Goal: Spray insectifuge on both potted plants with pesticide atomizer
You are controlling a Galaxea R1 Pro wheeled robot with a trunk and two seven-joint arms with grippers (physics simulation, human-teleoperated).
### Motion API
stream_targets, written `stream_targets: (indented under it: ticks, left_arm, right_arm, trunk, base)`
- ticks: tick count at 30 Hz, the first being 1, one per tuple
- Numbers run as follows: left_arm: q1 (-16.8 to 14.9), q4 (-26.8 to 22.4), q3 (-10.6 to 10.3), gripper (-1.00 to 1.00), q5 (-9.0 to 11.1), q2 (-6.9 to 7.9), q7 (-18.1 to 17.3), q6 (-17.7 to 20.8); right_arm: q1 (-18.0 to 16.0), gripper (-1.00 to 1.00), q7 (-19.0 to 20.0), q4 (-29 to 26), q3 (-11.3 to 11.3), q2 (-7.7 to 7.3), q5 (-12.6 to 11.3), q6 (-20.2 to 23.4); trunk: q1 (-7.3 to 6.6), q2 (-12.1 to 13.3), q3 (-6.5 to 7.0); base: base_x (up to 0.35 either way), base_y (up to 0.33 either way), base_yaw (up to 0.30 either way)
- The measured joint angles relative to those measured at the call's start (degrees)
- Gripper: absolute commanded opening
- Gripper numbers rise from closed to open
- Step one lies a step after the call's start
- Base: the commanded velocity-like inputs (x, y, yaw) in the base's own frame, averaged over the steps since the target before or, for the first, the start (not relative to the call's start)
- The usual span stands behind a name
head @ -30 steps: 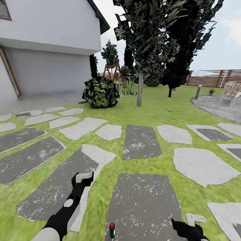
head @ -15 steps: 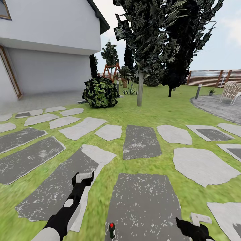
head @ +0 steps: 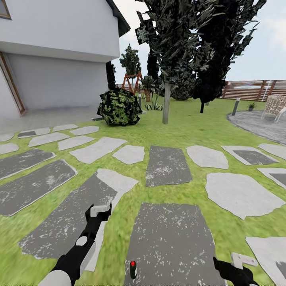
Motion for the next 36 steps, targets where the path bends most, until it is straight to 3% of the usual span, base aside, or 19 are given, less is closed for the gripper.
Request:
stream_targets:
  ticks: [8, 28, 36]
  left_arm:
    - [-0.01, 0.01, 0.00, 1.00, 0.00, -0.06, -0.07, 0.02]
    - [-0.02, 0.23, 0.00, 1.00, -0.07, -0.06, -0.08, -0.04]
    - [-0.01, 0.35, -0.02, 1.00, -0.22, 0.01, -0.05, 0.05]
  right_arm:
    - [0.00, 1.00, 0.03, -0.01, -0.02, 0.00, -0.08, 0.00]
    - [0.00, 1.00, 0.08, -0.01, -0.02, 0.07, -0.33, 0.00]
    - [0.00, 1.00, 0.05, -0.08, 0.05, 0.09, -0.32, -0.22]
  trunk:
    - [0.60, -0.89, -2.40]
    - [1.12, -1.16, -8.44]
    - [1.32, -1.27, -10.49]
  base:
    - [0.000, 0.000, -0.032]
    - [0.000, 0.000, -0.182]
    - [0.000, 0.000, -0.036]
